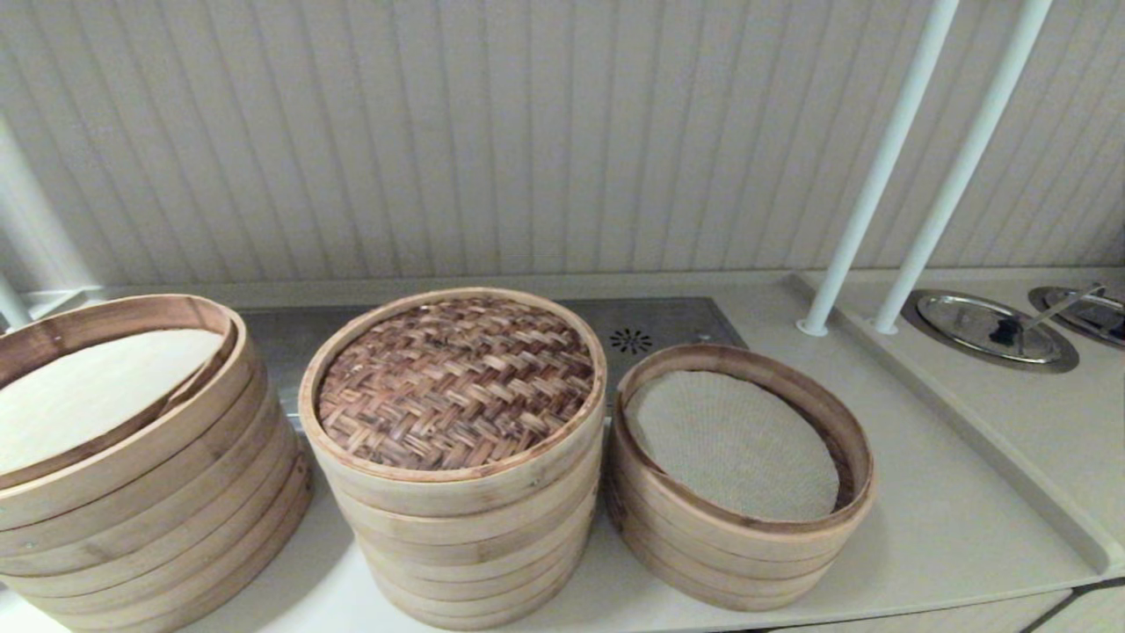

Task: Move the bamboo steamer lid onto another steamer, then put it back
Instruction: Pick up the steamer

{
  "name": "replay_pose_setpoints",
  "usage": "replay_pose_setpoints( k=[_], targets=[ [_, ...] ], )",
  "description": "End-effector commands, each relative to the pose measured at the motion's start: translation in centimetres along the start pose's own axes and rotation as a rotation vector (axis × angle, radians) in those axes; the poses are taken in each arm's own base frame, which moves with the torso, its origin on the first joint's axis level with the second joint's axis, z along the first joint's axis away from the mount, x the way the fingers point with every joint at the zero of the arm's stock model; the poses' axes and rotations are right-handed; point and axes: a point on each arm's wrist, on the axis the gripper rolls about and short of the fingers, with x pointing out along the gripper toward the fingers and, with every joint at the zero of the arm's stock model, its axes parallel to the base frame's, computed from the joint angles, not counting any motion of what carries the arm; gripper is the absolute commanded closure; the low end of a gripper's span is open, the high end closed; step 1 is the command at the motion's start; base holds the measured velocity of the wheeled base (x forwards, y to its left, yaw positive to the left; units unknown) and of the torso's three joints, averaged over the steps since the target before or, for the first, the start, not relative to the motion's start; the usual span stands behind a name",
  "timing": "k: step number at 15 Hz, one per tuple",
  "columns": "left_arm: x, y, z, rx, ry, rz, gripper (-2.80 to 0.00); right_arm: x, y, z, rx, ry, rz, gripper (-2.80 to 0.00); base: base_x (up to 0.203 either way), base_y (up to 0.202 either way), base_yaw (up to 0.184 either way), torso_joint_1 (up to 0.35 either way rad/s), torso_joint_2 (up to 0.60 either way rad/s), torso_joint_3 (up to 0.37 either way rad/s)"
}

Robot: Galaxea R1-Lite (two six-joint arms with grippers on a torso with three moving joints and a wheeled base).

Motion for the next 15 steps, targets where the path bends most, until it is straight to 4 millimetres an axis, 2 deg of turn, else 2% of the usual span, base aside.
replay_pose_setpoints(
  k=[1,9,15],
  targets=[
    [0.02,0.00,-0.02,-0.001,0.002,0.001,0.00,-0.25,0.07,-0.64,-0.002,-0.022,-0.001,0.00,0.000,0.000,0.000,0.000,0.00,0.000],
    [0.05,0.00,-0.01,-0.012,-0.004,0.001,0.00,-0.22,0.05,-0.66,0.093,-0.026,-0.015,0.00,0.000,0.000,0.000,0.000,0.00,0.000],
    [0.05,0.00,0.00,-0.015,-0.006,0.001,0.00,-0.22,0.04,-0.67,0.098,-0.026,-0.020,0.00,0.000,0.000,0.000,0.000,0.00,0.000]
  ],
)
